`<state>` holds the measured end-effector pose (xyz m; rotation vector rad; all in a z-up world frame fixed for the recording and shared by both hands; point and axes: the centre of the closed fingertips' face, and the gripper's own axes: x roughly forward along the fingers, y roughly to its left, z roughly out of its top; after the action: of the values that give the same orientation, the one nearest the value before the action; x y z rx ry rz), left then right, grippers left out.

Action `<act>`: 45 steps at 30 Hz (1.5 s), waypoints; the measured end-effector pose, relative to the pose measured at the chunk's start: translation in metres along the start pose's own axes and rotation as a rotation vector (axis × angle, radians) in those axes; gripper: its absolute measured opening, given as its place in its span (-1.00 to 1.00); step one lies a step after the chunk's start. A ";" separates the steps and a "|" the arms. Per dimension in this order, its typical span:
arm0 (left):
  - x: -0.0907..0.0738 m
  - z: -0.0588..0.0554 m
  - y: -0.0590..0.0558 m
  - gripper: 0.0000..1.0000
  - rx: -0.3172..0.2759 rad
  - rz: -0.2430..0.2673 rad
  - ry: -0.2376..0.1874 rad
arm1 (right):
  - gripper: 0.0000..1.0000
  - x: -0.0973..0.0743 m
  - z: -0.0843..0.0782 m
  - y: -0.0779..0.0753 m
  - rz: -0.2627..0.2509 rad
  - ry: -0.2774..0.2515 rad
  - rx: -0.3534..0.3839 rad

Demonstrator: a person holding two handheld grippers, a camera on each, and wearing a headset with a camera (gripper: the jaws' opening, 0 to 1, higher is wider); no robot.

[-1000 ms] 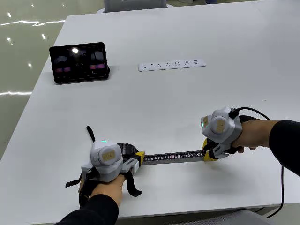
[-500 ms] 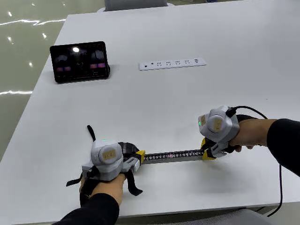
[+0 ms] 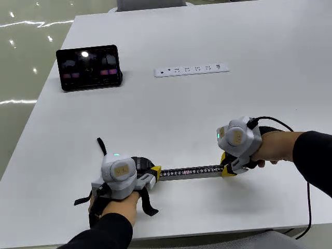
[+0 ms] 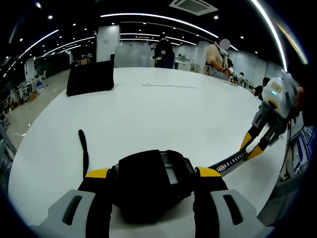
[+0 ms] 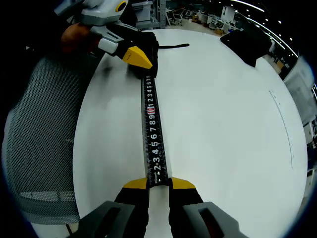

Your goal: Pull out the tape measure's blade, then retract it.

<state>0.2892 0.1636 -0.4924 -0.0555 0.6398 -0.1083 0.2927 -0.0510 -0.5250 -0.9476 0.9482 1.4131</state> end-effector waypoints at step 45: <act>0.000 -0.001 0.001 0.23 0.000 -0.001 0.006 | -0.78 0.009 0.019 0.001 0.003 -0.009 -0.001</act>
<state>0.2893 0.1641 -0.4932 -0.0556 0.6461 -0.1090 0.2908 -0.0301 -0.5268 -0.9406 0.9422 1.4193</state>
